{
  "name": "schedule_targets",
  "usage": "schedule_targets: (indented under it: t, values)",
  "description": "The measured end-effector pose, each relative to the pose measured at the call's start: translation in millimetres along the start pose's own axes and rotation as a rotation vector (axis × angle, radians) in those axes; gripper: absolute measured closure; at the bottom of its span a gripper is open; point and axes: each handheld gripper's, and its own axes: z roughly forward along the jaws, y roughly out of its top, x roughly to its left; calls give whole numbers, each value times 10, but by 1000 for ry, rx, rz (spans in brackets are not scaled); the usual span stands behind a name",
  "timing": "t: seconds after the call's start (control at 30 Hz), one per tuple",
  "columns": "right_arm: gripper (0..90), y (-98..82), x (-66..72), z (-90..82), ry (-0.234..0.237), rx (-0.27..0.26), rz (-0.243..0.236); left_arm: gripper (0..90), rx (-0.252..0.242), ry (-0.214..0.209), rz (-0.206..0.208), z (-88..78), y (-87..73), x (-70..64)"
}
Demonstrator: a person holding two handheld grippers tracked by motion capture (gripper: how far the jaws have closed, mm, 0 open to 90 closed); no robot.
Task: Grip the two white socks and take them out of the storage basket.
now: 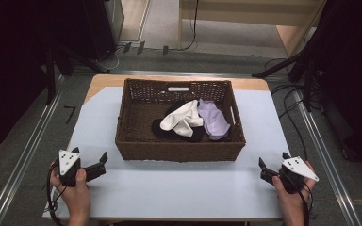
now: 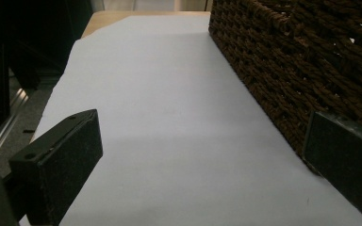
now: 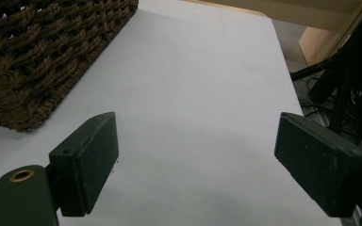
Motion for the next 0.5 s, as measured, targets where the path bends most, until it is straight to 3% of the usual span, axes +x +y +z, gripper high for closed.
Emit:
schedule_targets:
  t: [0.17, 0.3, 0.5]
  values:
    - [203, 6, 11, 15, -10, 20, -9, 0, 1, -6, 4, -4, -1, 1]
    - [232, 29, 17, 30, -30, 19, 1, 0, 27, 19, -46, 29, 15, 38]
    - [219, 96, 32, 58, 33, 61, 11, 0, 7, 10, -14, 2, 4, 11]
